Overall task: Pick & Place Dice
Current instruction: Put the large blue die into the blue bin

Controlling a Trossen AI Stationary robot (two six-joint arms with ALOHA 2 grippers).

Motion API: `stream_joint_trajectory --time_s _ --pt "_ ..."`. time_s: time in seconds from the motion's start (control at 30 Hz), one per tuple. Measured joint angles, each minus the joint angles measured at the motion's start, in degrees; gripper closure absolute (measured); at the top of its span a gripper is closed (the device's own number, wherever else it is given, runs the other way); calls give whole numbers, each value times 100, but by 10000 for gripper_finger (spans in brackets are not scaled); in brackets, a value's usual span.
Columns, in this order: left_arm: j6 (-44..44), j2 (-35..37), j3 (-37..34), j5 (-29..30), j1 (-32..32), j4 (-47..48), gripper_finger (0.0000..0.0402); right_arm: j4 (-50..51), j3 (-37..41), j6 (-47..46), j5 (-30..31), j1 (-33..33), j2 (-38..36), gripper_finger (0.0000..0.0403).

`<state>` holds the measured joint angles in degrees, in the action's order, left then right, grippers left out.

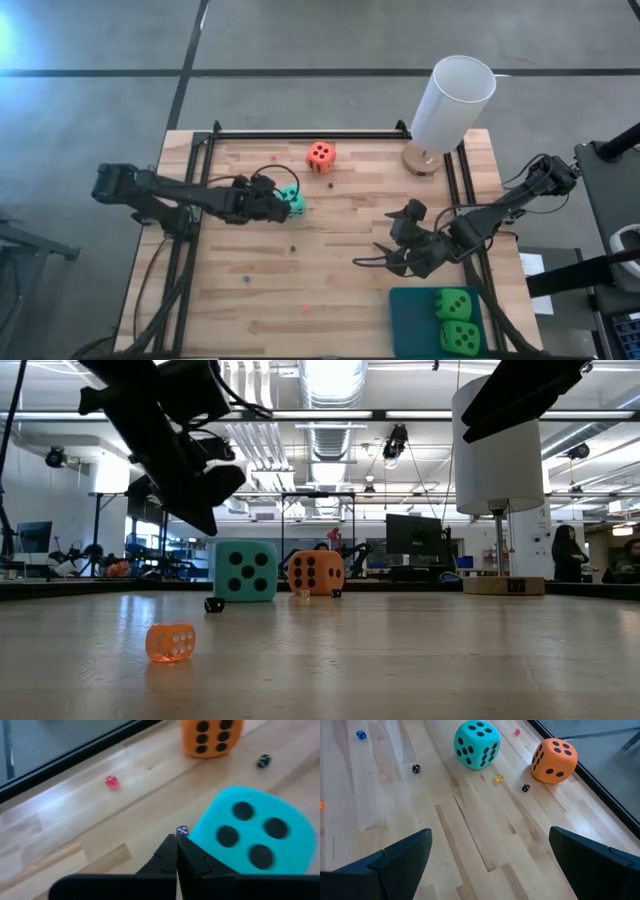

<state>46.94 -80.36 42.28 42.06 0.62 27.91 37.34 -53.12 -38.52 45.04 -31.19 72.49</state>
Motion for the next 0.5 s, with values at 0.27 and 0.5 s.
stream_joint_trajectory --time_s 0.27,0.5 --pt "-3 0 -335 -2 -216 -382 401 -2 0 1 0 1 2 3" --pt "-233 0 -554 -189 -216 -1013 401 -17 0 4 0 -1 2 3"
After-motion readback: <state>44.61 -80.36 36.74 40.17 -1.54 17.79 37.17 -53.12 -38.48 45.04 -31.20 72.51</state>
